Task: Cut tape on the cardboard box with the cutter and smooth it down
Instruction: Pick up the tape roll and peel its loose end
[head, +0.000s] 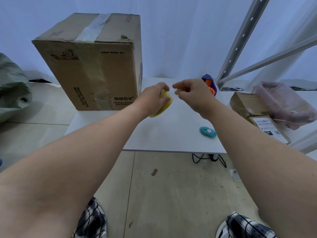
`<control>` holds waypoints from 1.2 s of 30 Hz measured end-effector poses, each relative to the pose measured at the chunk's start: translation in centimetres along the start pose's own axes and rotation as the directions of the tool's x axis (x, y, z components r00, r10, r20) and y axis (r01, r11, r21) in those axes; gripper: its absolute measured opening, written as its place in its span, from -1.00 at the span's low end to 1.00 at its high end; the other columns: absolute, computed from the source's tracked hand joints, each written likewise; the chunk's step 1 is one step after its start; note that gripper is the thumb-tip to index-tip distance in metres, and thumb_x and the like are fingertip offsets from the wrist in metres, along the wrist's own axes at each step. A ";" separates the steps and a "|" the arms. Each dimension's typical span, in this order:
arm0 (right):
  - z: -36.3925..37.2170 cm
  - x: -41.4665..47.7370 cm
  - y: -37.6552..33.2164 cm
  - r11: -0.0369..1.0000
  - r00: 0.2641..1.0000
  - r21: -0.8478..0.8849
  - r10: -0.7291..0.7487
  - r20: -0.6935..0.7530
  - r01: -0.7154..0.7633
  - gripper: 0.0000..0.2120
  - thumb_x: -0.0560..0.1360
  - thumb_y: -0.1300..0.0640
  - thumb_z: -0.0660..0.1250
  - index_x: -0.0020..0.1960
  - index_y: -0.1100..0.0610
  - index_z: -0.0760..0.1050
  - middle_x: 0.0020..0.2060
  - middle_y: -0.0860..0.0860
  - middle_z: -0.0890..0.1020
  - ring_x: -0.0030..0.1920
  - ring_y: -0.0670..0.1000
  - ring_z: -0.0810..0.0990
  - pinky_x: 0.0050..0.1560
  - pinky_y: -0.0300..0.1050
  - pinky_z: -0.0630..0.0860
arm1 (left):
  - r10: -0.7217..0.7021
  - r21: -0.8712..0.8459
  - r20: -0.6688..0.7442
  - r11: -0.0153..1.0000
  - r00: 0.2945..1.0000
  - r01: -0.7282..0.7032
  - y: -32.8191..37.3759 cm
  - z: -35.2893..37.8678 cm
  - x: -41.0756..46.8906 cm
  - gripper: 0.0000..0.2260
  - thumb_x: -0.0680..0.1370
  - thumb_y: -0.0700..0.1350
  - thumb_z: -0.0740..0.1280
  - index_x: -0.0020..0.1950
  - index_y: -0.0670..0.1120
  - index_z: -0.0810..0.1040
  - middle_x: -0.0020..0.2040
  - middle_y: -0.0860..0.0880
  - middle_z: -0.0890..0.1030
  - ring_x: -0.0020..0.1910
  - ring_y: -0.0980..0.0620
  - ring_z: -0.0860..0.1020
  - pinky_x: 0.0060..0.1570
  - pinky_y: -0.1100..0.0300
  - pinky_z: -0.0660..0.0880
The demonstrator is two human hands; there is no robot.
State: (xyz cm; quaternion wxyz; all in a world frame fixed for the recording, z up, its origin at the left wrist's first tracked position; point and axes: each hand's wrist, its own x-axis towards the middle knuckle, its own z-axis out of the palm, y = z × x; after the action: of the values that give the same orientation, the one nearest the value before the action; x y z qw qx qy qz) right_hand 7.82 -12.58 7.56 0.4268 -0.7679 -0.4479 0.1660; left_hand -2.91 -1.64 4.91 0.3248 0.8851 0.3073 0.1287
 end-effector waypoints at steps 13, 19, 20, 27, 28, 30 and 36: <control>0.1 0.5 1.1 0.935 0.980 -0.349 -0.122 -0.159 0.060 -0.83 0.51 0.24 0.30 0.05 0.16 0.63 0.04 0.10 0.54 -0.03 -0.03 0.45 0.02 -0.23 0.37 | 0.008 -0.018 0.039 1.000 0.999 -0.007 1.0 0.4 -0.2 -0.70 0.60 -0.04 0.24 0.33 0.02 0.39 0.28 -0.10 0.48 0.02 -0.03 0.41 -0.07 0.12 0.39; -0.3 0.3 1.1 0.941 0.979 -0.333 -0.122 -0.164 0.062 -0.81 0.53 0.22 0.28 0.07 0.14 0.63 -0.04 0.10 0.60 -0.03 0.02 0.53 0.10 -0.13 0.49 | 0.004 -0.031 0.053 1.000 0.999 -0.002 1.3 0.4 -0.2 -0.70 0.60 -0.03 0.24 0.33 0.03 0.38 0.27 -0.09 0.48 0.02 -0.04 0.41 -0.08 0.12 0.39; -0.2 0.3 1.0 0.950 0.980 -0.308 -0.113 -0.161 0.059 -0.79 0.53 0.23 0.26 0.09 0.16 0.62 0.00 0.11 0.65 -0.03 0.00 0.56 0.14 -0.09 0.52 | 0.004 -0.032 0.053 0.999 0.999 -0.002 1.3 0.4 -0.2 -0.70 0.60 -0.03 0.24 0.33 0.02 0.38 0.27 -0.09 0.48 0.02 -0.04 0.41 -0.08 0.12 0.39; 0.0 0.2 0.7 0.991 0.993 -0.131 -0.020 -0.115 0.005 -0.75 0.47 0.11 0.35 0.08 0.23 0.59 -0.11 0.05 0.64 -0.10 -0.01 0.59 0.05 -0.09 0.58 | 0.023 -0.031 0.055 0.999 0.998 -0.022 1.6 0.4 -0.3 -0.71 0.60 -0.03 0.24 0.32 0.02 0.40 0.23 -0.09 0.51 0.02 -0.03 0.43 -0.08 0.11 0.39; 0.1 0.2 0.7 0.989 0.994 -0.147 -0.026 -0.106 0.010 -0.73 0.45 0.09 0.39 0.07 0.23 0.59 -0.13 0.04 0.63 -0.10 -0.01 0.59 0.03 -0.12 0.57 | 0.030 -0.034 0.053 0.999 0.998 -0.029 1.6 0.4 -0.3 -0.72 0.60 -0.03 0.24 0.31 0.02 0.41 0.22 -0.09 0.52 0.01 -0.02 0.43 -0.09 0.12 0.39; 0.3 0.3 0.7 0.982 0.993 -0.187 -0.039 -0.112 0.017 -0.76 0.44 0.10 0.41 0.03 0.23 0.60 -0.14 0.05 0.63 -0.12 -0.01 0.58 0.03 -0.11 0.56 | 0.035 -0.025 0.054 0.999 0.998 -0.034 1.7 0.4 -0.4 -0.72 0.60 -0.03 0.24 0.31 0.01 0.41 0.22 -0.09 0.52 0.01 -0.02 0.43 -0.10 0.12 0.38; 0.2 0.4 0.9 0.991 0.987 -0.137 -0.023 -0.159 0.001 -0.84 0.50 0.23 0.32 0.00 0.26 0.62 -0.12 0.15 0.67 -0.16 0.03 0.58 0.03 -0.01 0.58 | 0.046 -0.050 0.048 0.998 0.998 -0.043 2.0 0.6 -0.3 -0.68 0.59 -0.03 0.26 0.34 0.01 0.38 0.23 -0.09 0.52 0.01 -0.03 0.43 -0.09 0.12 0.39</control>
State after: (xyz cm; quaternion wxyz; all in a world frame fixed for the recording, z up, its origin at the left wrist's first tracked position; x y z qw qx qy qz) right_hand 8.42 -12.31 6.77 0.4091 -0.8033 -0.4271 0.0700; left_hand -1.94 -3.30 5.78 0.3508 0.8865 0.2763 0.1215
